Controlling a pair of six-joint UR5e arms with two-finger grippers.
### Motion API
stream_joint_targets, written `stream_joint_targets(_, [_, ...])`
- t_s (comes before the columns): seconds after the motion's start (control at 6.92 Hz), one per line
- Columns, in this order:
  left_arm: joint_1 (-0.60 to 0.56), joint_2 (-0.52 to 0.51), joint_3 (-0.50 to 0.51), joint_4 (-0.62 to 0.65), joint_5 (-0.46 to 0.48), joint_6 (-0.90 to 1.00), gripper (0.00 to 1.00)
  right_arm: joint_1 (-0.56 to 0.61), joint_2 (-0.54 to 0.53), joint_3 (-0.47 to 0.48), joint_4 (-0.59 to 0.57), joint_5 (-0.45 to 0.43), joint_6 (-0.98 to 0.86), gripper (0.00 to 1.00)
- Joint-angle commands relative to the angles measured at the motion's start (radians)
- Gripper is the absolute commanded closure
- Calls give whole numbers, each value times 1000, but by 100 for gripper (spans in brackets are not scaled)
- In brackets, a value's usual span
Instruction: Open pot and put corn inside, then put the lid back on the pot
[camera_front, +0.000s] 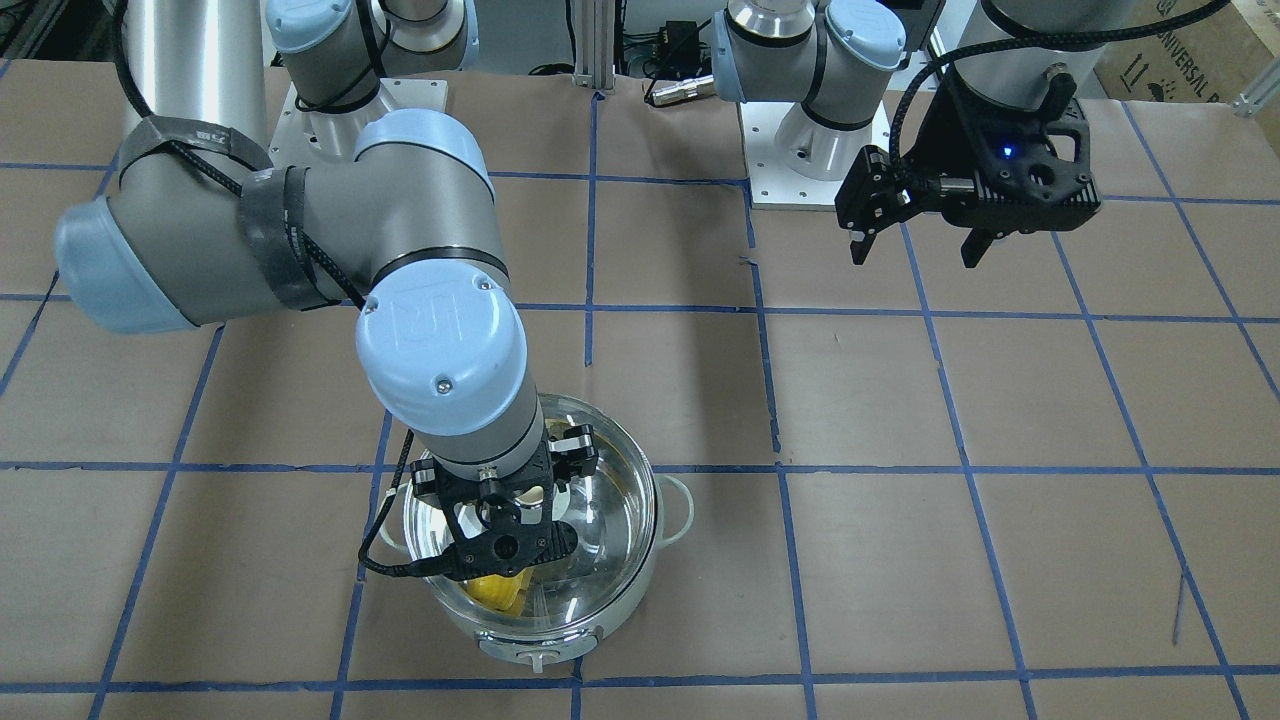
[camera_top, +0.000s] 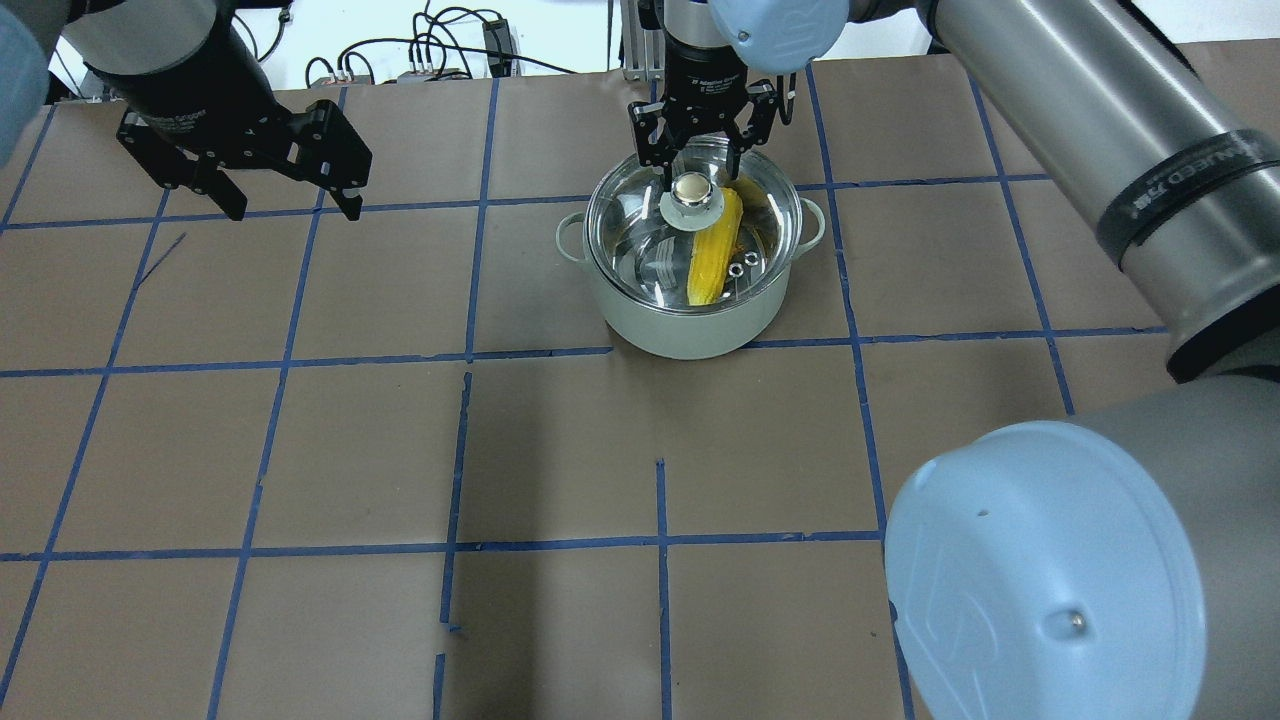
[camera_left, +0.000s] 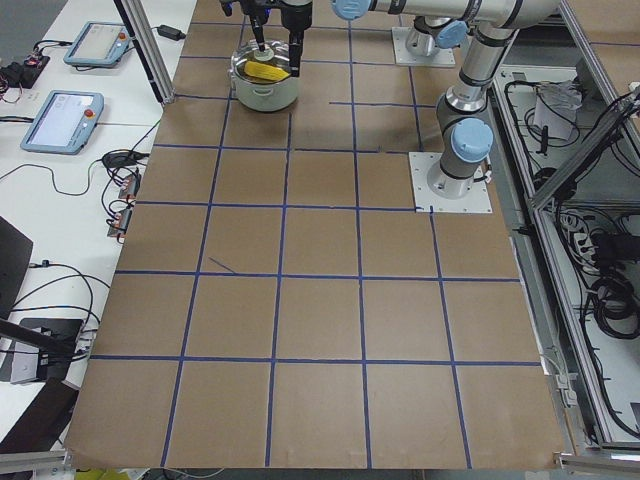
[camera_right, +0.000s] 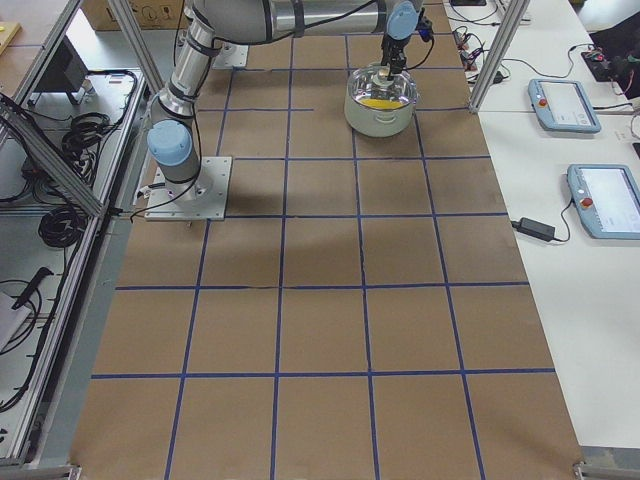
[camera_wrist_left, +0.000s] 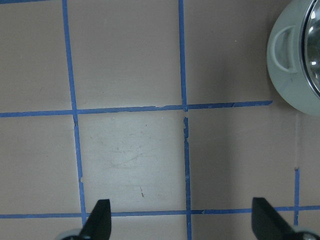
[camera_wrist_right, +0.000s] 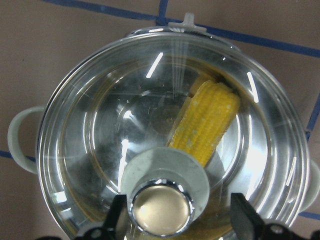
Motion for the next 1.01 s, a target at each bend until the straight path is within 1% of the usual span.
stream_joint_targets(0.0, [0, 0, -1, 0, 1, 0, 0, -61, -38, -42, 5, -1, -12, 19])
stream_joint_targets(0.29, [0, 2, 1, -2, 4, 0, 0, -127, -118, -33, 32, -1, -86, 19])
stream_joint_targets(0.43, [0, 2, 1, -2, 2, 0, 0, -144, -164, -25, 89, 3, -100, 19])
stream_joint_targets(0.58, [0, 2, 1, -2, 2, 0, 0, -167, -213, 15, 97, 12, -109, 19])
stream_joint_targets(0.72, [0, 2, 1, -2, 2, -2, 0, -207, -291, 103, 82, 67, -127, 19])
stream_joint_targets(0.87, [0, 2, 1, -3, 2, -2, 0, -242, -378, 221, 36, 83, -138, 19])
